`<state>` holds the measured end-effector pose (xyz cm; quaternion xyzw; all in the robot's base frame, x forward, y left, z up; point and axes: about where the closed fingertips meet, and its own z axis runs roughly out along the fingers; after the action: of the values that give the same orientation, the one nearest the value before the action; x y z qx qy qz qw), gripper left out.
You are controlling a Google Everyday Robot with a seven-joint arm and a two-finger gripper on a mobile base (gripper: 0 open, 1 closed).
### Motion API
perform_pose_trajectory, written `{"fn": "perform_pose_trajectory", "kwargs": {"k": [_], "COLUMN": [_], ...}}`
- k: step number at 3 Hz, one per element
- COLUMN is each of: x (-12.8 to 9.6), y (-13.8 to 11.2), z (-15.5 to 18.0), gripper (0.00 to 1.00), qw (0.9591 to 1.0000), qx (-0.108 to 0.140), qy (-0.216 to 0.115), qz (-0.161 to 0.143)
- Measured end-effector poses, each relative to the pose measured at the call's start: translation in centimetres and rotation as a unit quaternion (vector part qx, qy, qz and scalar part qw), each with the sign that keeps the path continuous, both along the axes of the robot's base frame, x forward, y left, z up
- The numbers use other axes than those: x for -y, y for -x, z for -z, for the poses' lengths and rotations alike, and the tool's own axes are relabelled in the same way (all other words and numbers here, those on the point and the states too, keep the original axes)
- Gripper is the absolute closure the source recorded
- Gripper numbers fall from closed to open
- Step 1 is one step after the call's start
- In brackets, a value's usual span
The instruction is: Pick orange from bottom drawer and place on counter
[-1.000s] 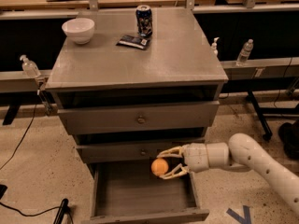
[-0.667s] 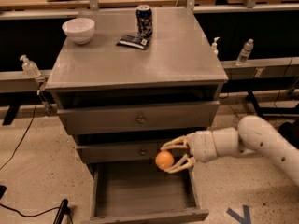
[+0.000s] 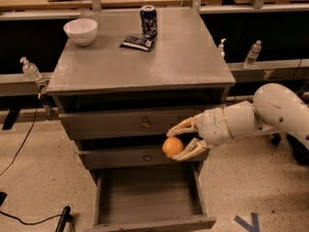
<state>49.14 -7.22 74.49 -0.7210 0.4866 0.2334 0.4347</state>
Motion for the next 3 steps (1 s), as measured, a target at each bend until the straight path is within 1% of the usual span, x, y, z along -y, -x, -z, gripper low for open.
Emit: {"fn": "perform_pose_trajectory", "kwargs": {"k": [1, 2, 3], "x": [0.4, 1.4, 2.9], "y": [-2.2, -6.2, -10.0], "z": [-3.7, -8.0, -11.0], "gripper": [1.0, 1.0, 1.0], "qw": [0.9999, 0.9991, 0.9958], "qx": [0.0, -0.002, -0.006], "qy": [0.006, -0.018, -0.065], "qz": [0.014, 0.038, 0.065]}}
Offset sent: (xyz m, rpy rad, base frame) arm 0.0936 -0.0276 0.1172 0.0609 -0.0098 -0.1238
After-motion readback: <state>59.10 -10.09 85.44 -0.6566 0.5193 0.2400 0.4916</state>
